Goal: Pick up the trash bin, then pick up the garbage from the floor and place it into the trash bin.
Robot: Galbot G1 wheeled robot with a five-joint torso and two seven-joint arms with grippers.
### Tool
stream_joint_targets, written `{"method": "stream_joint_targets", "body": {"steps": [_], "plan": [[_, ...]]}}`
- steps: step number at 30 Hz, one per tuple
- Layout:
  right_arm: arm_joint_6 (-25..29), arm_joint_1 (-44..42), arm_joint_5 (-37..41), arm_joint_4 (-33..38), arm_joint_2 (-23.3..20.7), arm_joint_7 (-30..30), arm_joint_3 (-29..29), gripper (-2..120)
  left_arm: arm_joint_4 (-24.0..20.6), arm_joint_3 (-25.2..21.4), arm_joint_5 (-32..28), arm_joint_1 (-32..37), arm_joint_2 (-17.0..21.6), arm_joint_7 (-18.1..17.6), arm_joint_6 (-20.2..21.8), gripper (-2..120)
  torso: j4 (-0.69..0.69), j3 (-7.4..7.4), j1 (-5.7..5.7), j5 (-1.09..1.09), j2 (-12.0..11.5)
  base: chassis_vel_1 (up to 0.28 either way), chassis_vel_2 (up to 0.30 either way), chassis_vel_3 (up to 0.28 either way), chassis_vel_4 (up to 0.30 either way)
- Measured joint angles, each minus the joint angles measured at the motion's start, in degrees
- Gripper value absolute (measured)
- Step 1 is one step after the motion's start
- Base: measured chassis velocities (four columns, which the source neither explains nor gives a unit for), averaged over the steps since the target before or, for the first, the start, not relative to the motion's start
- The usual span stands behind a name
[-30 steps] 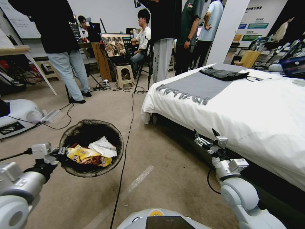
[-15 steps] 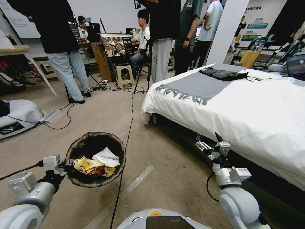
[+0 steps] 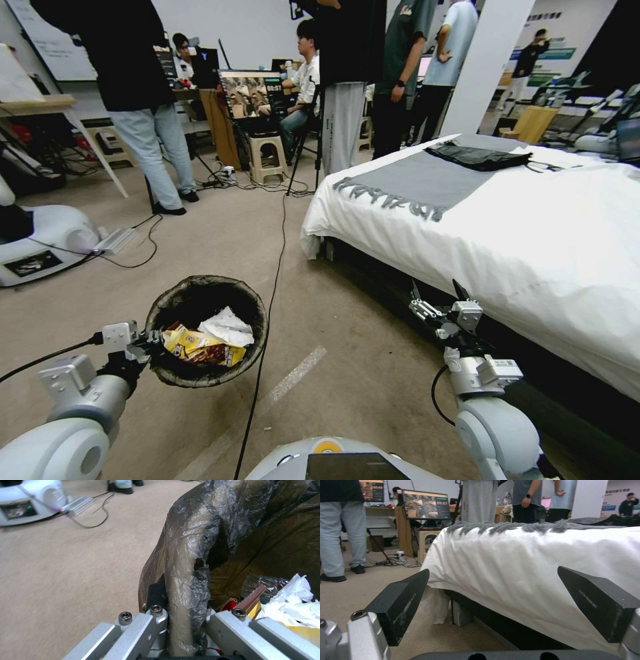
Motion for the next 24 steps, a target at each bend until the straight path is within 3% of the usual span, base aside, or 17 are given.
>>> {"method": "stream_joint_targets", "body": {"steps": [24], "plan": [[0.2, 0.1, 0.4, -1.0, -0.5, -0.2, 0.4, 100, 0.0, 0.2, -1.1, -0.6, 0.4, -0.7, 0.1, 2, 0.01, 0.00, 0.00, -0.01, 0.0, 0.123, 0.122, 0.120, 0.116]]}}
